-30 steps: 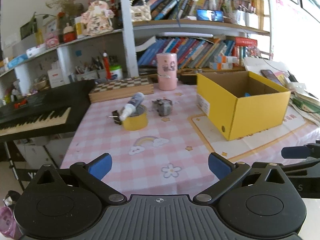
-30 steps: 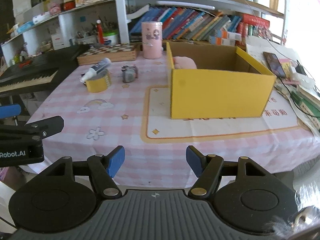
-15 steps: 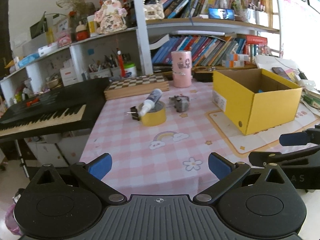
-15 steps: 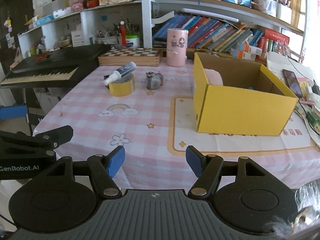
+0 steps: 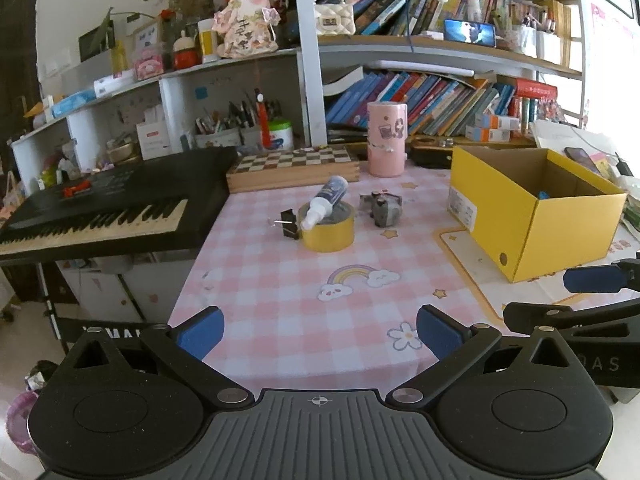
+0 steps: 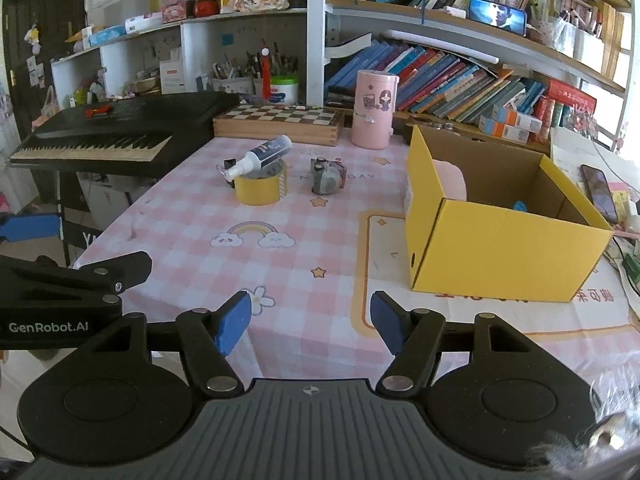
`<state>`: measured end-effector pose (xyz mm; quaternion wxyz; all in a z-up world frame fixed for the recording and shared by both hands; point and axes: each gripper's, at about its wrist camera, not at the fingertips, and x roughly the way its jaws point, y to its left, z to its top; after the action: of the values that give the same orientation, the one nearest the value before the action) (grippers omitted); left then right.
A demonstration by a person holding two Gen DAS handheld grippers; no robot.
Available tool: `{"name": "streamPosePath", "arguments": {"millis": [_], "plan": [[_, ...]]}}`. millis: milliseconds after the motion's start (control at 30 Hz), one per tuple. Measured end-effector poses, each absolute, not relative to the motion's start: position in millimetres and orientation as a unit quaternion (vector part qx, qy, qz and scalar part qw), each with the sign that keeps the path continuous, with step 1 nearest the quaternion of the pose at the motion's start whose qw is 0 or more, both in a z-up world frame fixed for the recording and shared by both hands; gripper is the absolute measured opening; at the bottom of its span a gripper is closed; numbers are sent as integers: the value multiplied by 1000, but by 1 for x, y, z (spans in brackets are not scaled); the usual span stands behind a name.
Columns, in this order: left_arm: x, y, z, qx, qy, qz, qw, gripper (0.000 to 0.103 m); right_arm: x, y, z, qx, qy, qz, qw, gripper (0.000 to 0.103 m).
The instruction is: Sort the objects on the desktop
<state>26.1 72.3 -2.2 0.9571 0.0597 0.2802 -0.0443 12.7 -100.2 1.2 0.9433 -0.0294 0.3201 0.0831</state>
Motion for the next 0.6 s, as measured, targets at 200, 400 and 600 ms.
{"name": "streamPosePath", "arguments": {"millis": [200, 400, 600], "plan": [[46, 72, -4, 67, 281, -30, 957, 103, 37, -98, -3, -26, 324, 97, 941, 64], [75, 72, -7, 59, 289, -16, 955, 103, 70, -98, -6, -28, 327, 109, 938, 64], [104, 70, -7, 44, 283, 0, 958, 103, 110, -103, -4, -17, 326, 118, 938, 63]]}}
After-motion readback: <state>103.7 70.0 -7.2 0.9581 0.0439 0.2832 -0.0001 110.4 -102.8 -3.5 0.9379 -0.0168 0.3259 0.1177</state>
